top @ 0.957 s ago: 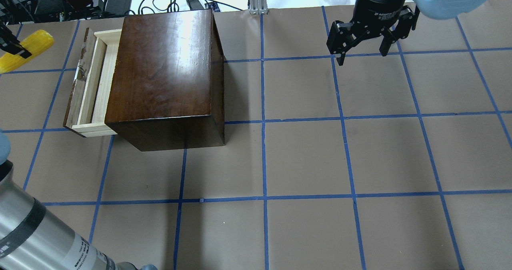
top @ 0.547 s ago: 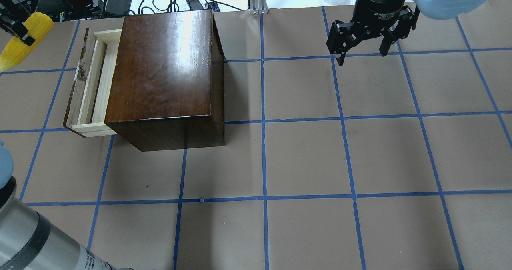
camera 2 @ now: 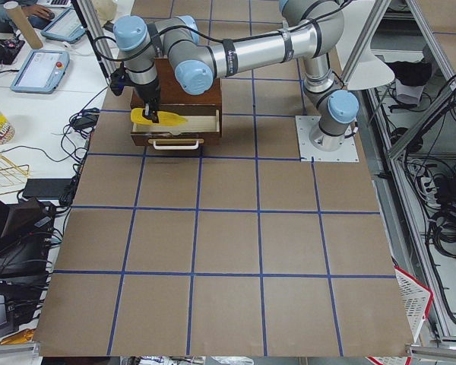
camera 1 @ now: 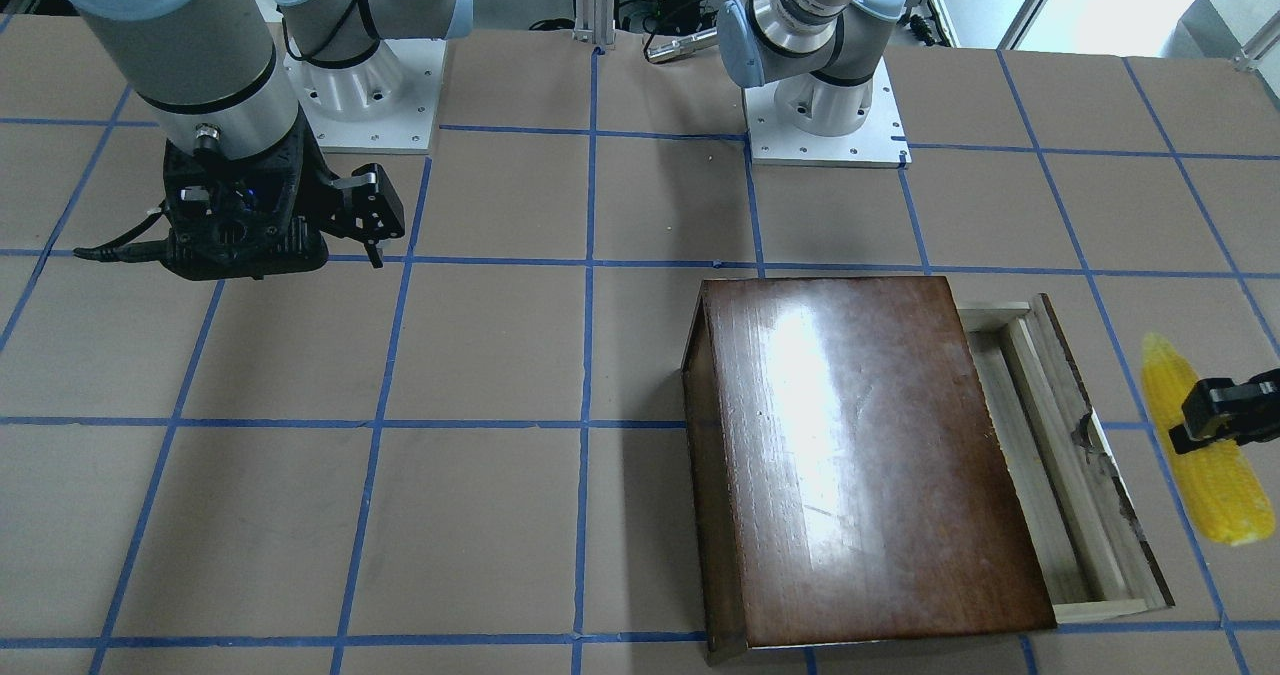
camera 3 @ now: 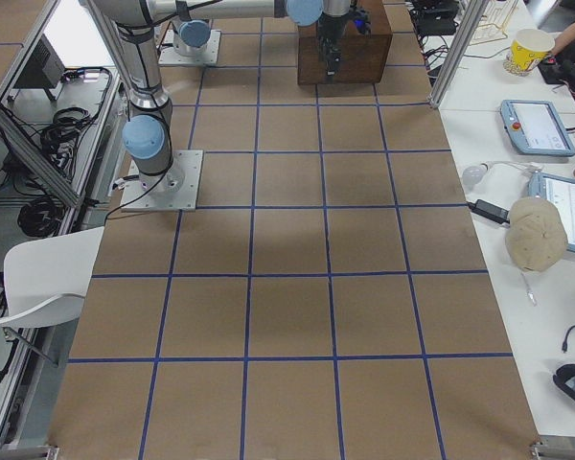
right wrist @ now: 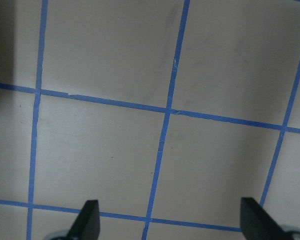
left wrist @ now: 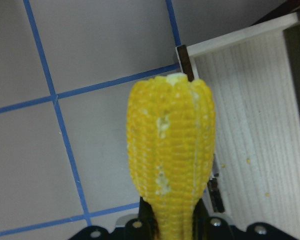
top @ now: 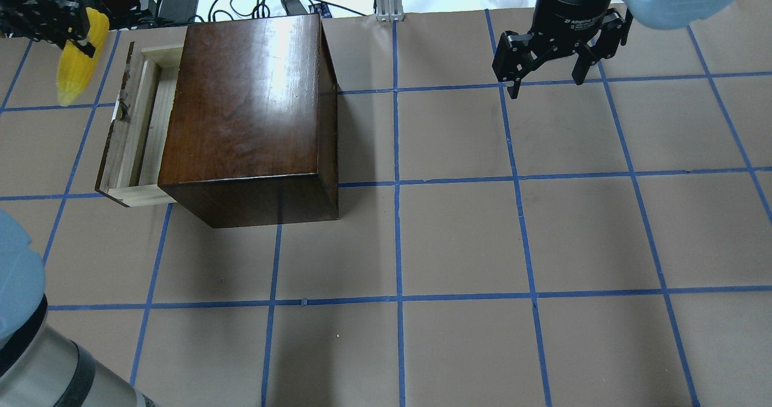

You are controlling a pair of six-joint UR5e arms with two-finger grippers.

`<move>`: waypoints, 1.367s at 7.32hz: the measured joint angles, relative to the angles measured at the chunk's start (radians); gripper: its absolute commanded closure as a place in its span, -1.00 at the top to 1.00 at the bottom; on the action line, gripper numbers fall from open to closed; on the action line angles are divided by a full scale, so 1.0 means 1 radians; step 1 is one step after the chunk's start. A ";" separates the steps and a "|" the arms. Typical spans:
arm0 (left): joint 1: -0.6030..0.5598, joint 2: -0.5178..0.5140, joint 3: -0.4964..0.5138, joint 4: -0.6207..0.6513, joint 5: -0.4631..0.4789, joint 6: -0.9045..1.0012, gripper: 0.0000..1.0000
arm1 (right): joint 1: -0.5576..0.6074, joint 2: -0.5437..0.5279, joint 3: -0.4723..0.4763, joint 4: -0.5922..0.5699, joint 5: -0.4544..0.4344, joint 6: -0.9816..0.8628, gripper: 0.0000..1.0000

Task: Open drawer and put corn inside
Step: 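Lift the corn and carry it over the open drawer, then lower the corn into the drawer and open the left gripper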

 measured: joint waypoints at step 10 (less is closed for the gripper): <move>-0.051 0.009 -0.246 0.123 0.009 -0.097 -1.00 | 0.000 0.000 0.000 0.000 0.000 0.000 1.00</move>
